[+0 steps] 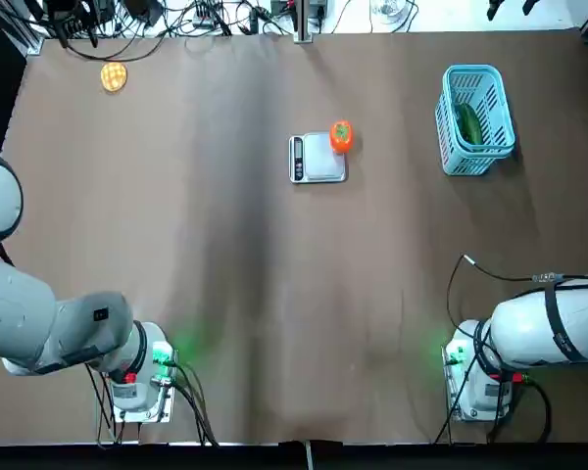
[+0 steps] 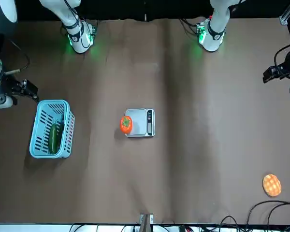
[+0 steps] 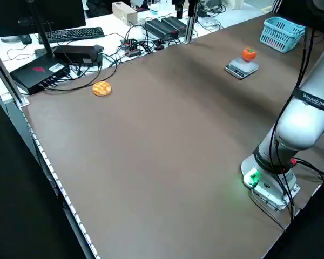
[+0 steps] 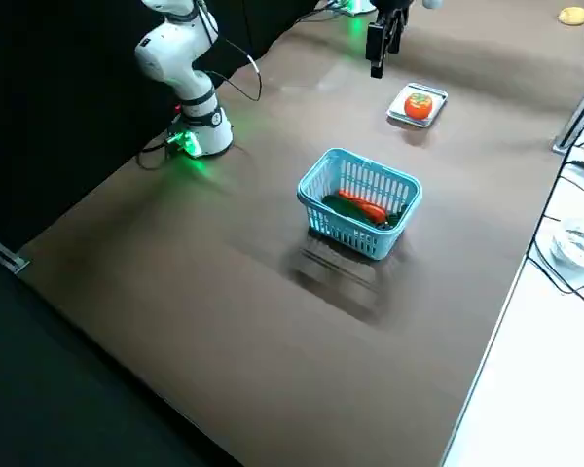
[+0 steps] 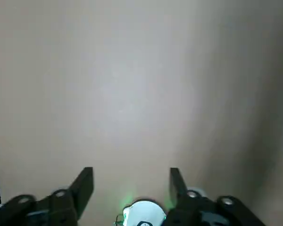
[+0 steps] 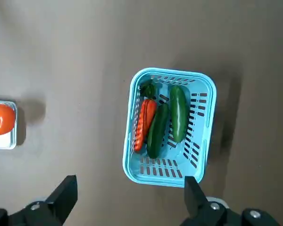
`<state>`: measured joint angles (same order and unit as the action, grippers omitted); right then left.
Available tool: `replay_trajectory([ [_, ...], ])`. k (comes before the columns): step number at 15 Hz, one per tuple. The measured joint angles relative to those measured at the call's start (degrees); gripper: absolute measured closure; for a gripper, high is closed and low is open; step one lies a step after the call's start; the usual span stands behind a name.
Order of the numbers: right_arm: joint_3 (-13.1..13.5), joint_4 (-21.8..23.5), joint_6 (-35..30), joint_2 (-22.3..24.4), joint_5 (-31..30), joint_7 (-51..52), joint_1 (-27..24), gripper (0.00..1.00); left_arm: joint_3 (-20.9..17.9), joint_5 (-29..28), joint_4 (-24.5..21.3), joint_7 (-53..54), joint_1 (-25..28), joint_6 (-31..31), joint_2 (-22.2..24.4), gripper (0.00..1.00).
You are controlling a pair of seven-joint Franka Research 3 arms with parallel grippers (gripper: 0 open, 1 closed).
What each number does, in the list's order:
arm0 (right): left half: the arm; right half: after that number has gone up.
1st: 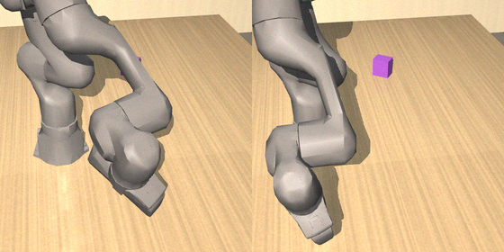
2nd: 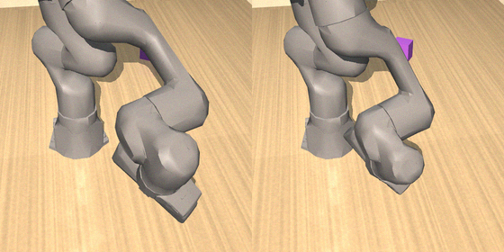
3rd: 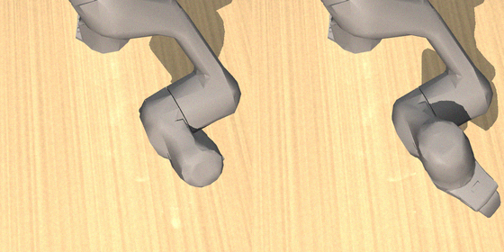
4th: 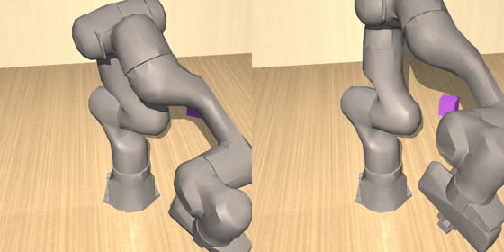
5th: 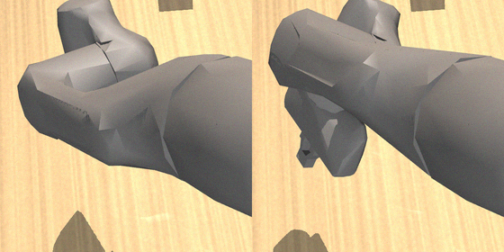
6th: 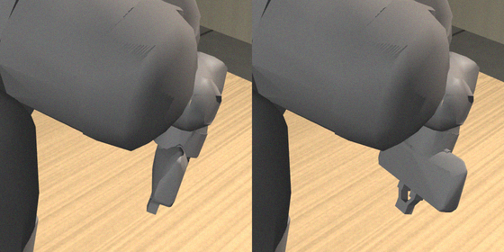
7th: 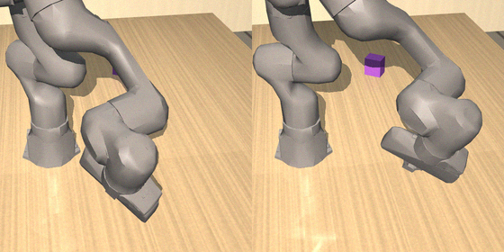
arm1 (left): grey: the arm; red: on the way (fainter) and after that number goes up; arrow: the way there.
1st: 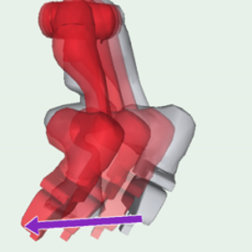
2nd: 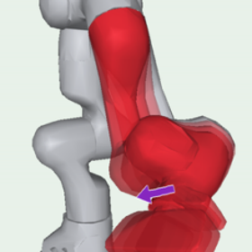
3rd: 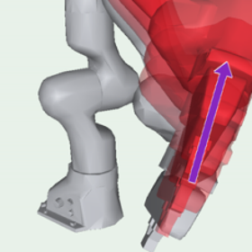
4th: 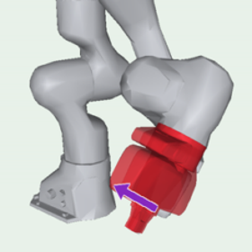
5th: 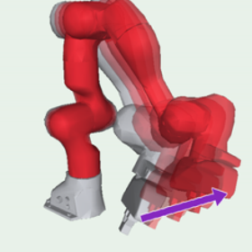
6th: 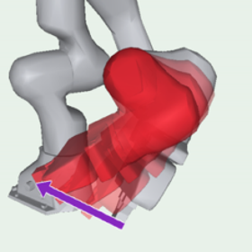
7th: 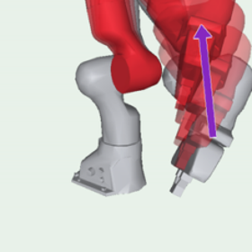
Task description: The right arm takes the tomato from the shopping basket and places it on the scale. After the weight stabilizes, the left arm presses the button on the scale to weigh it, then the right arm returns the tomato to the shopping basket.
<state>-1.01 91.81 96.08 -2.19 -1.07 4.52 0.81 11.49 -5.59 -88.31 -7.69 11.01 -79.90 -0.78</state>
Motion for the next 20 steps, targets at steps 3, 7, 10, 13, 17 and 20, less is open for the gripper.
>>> replay_trajectory([
  [3,0.0,0.0,0.0,0.0,0.0,0.0,0.0,0.00,-6.3,2.8,0.0,0.1,-5.7,2.0,2.0,0.02],
  [7,0.0,0.0,-0.1,0.0,0.0,0.0,0.0,0.00,-14.1,7.6,-2.5,0.7,-11.6,4.1,5.8,0.00],
  [10,0.0,0.0,-0.1,0.0,0.0,0.0,0.0,0.00,-16.2,7.7,-4.5,0.6,-13.3,4.1,8.2,0.00],
  [13,0.0,0.0,-0.1,0.0,0.0,0.0,0.0,0.00,-16.2,7.7,-5.9,0.2,-13.3,4.1,9.2,0.00],
  [17,0.0,0.0,-0.1,0.0,0.0,0.0,0.0,0.00,-16.1,7.7,-6.2,0.0,-13.3,4.1,9.4,0.00],
  [20,0.0,0.0,-0.1,0.0,0.0,0.0,0.0,0.00,-16.1,7.7,-6.2,0.0,-13.4,3.9,9.4,0.00],
])
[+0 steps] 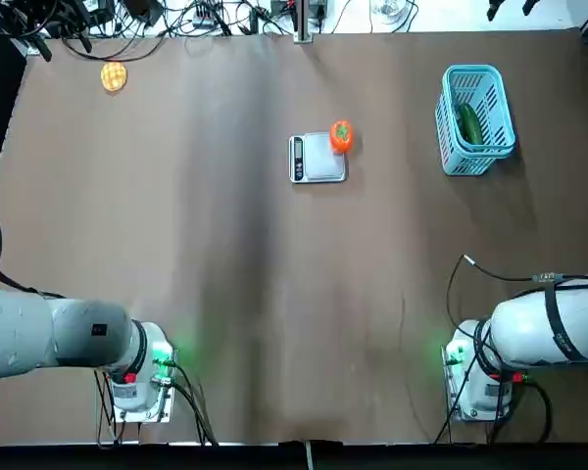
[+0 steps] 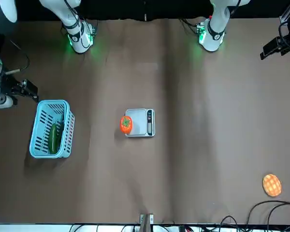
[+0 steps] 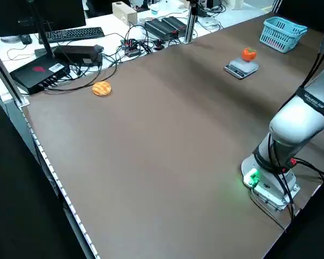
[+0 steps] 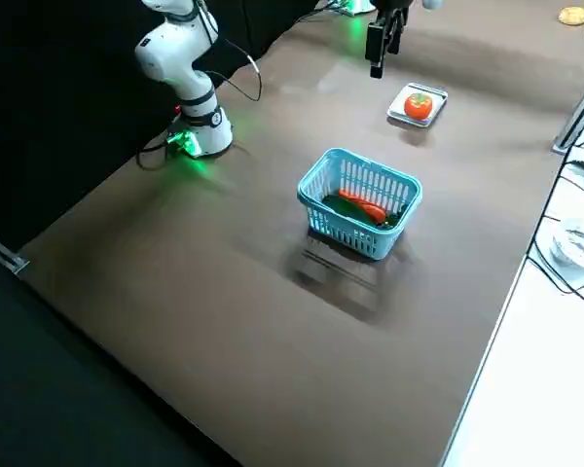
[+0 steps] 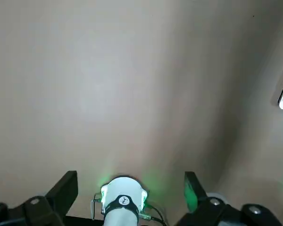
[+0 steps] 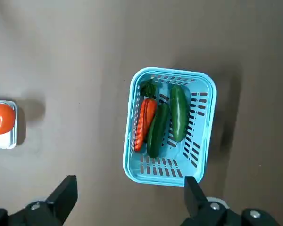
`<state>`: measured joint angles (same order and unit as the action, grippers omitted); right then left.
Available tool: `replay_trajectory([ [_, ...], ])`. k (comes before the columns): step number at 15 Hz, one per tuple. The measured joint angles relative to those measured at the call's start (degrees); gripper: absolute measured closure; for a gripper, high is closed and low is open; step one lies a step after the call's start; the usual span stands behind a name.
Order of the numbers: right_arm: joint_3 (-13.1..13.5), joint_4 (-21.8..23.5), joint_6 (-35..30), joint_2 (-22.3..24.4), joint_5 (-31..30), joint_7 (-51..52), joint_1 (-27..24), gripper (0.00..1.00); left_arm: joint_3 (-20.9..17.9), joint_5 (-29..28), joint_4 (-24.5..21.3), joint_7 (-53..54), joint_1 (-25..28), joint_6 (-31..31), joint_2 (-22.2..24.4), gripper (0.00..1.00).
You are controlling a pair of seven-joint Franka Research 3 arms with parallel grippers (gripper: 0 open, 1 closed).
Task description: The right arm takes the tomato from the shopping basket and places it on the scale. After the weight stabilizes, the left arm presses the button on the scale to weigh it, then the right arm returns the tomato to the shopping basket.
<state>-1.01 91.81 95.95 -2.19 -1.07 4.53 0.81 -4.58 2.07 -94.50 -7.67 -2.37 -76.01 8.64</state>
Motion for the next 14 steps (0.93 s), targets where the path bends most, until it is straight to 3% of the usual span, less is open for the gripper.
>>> replay_trajectory([
  [14,0.0,0.0,0.0,0.0,0.0,0.0,0.0,0.00,0.0,0.0,-0.1,0.5,-0.2,-0.3,0.0,0.00],
])
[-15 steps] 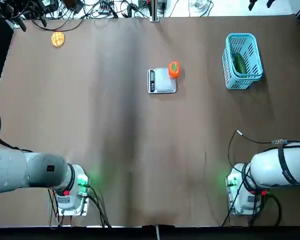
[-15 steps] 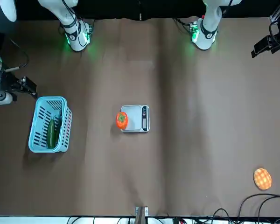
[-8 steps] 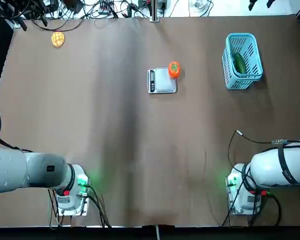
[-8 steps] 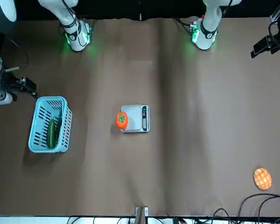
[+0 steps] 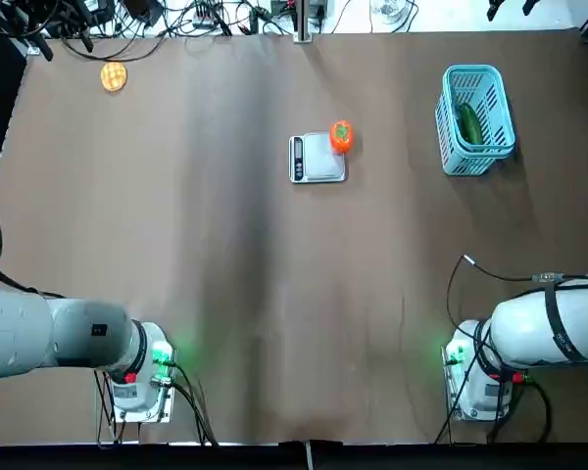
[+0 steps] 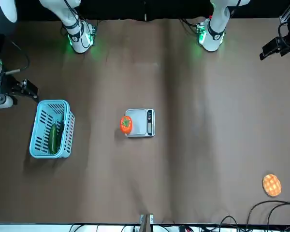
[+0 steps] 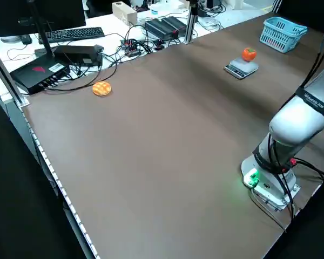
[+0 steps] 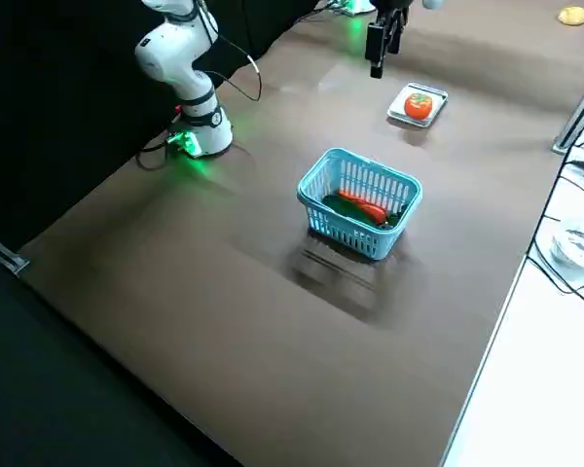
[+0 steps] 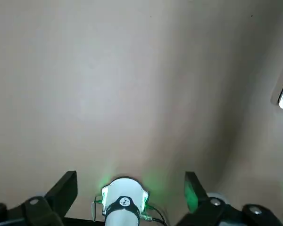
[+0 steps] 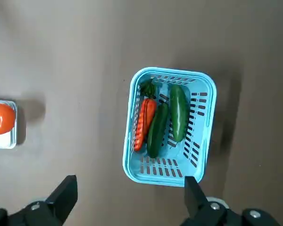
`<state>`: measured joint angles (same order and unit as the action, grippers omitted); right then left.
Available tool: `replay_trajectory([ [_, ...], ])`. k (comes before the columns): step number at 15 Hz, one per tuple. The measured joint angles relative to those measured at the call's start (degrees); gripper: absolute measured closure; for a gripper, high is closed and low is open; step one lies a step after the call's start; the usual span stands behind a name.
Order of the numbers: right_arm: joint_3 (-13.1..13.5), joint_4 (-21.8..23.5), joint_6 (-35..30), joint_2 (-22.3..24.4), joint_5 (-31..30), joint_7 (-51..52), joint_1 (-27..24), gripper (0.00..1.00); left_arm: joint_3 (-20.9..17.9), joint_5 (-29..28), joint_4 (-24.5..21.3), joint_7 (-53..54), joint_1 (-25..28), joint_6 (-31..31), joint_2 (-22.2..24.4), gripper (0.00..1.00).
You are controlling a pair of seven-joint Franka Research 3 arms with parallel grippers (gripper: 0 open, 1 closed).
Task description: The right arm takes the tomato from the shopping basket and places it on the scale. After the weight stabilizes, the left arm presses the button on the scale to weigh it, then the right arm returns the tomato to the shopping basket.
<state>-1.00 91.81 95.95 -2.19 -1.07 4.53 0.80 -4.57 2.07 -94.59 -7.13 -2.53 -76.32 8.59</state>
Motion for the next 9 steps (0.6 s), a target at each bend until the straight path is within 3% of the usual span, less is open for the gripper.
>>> replay_trajectory([
  [9,0.1,0.0,0.0,0.0,0.0,0.0,-0.1,0.00,-0.3,0.0,0.0,0.4,0.1,0.0,-0.1,0.00],
])
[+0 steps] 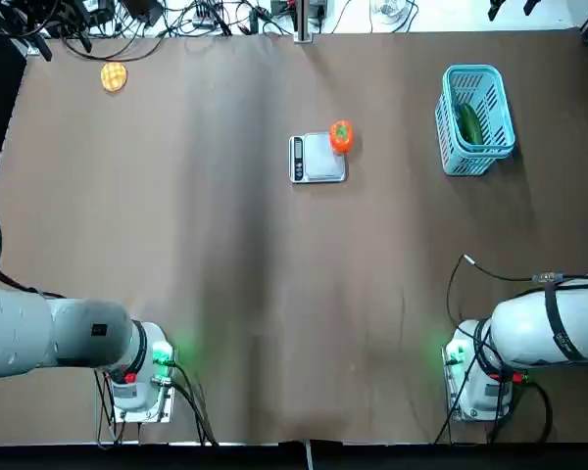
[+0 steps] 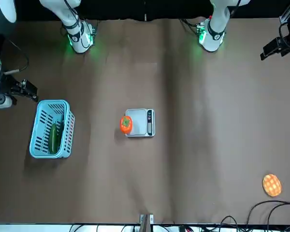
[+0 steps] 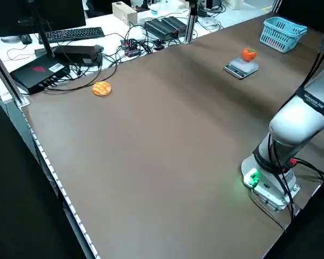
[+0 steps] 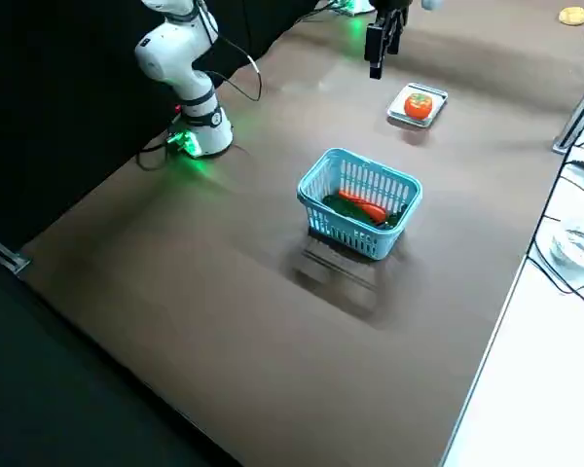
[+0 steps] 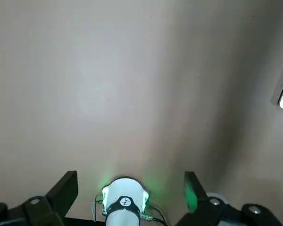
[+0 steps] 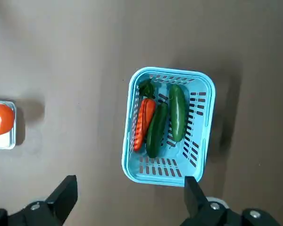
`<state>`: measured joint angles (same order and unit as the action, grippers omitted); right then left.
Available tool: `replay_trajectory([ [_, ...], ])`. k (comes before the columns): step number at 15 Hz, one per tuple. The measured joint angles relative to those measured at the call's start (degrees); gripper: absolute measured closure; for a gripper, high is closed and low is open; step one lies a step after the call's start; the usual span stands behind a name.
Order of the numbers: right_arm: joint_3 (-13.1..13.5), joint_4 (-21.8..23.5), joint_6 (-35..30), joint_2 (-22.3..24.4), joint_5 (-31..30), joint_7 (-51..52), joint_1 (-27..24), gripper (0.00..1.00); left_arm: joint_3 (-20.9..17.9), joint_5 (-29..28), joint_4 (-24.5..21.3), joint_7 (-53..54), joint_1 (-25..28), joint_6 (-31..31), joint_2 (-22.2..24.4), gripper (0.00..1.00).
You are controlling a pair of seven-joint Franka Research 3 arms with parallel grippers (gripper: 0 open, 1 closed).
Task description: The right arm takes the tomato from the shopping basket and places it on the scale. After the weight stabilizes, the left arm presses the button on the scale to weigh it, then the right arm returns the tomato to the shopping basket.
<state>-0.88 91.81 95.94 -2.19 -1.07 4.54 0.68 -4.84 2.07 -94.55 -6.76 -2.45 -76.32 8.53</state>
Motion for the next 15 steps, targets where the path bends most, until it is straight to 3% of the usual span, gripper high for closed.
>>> replay_trajectory([
  [9,-0.8,0.0,0.2,0.0,0.3,0.2,0.9,0.00,0.0,0.0,0.0,0.0,0.0,0.0,0.0,0.00],
  [15,-2.4,0.9,7.0,-2.7,0.4,-3.8,12.1,0.00,-0.1,0.0,0.0,0.0,0.0,0.0,-0.9,0.00],
])
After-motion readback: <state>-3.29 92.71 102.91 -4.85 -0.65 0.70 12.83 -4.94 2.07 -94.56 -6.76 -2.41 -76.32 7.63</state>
